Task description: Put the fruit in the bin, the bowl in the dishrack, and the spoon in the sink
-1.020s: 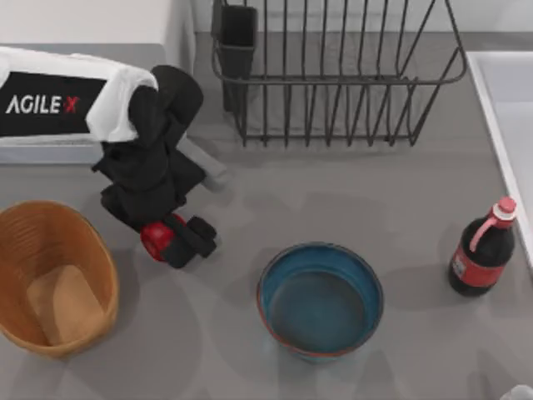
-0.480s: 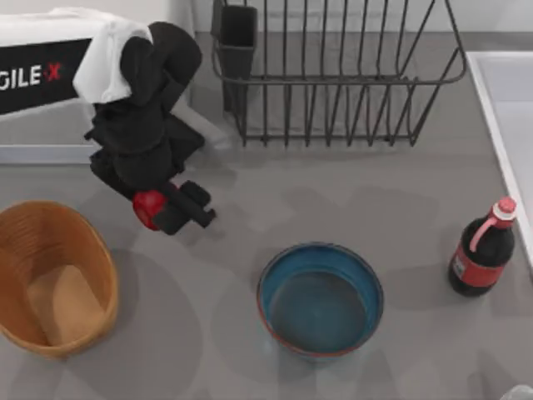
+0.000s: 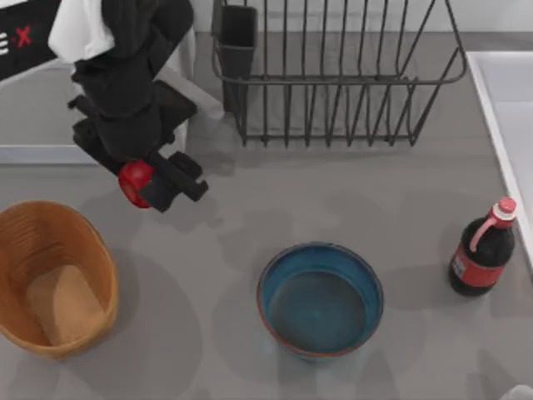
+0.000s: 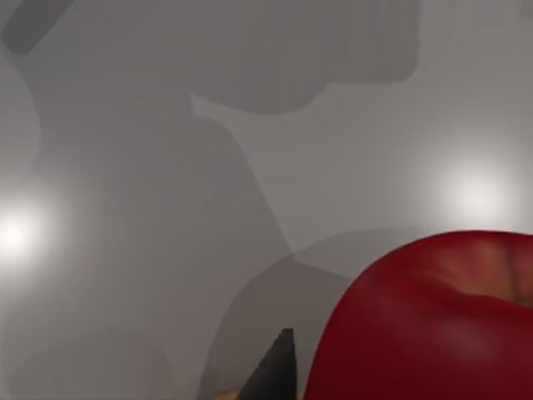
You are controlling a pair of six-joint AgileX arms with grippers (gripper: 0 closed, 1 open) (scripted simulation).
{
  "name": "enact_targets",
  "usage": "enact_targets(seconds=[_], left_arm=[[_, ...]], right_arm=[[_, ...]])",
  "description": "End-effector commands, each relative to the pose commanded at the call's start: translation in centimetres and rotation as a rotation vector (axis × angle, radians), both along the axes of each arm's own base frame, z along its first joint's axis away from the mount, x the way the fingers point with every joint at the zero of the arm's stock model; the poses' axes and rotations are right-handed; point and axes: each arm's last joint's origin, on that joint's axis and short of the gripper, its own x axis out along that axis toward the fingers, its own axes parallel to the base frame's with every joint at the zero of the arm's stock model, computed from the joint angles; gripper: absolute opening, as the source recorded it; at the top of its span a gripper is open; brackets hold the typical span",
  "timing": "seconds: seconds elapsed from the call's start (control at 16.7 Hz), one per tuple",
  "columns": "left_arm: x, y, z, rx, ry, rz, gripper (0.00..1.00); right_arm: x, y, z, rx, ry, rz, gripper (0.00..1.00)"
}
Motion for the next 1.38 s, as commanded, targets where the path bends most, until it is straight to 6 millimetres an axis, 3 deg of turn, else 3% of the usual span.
enact_targets(seconds=[0.3,0.48,1.38], left_arm=[[0.0,0.0,-0.2,0.008,0.006,-0.023,0.00],[-0.1,-0.2,-0.1,0.036,0.023,-0.137,0.00],[-1.7,-0.5,0.4,0.238,0.287,-1.093,0.00]], right_arm=[[0.0,0.0,0.0,0.000,0.000,0.000,1.00],[0.0,0.0,0.0,0.000,0.000,0.000,1.00],[0.0,0.0,0.0,0.000,0.000,0.000,1.00]])
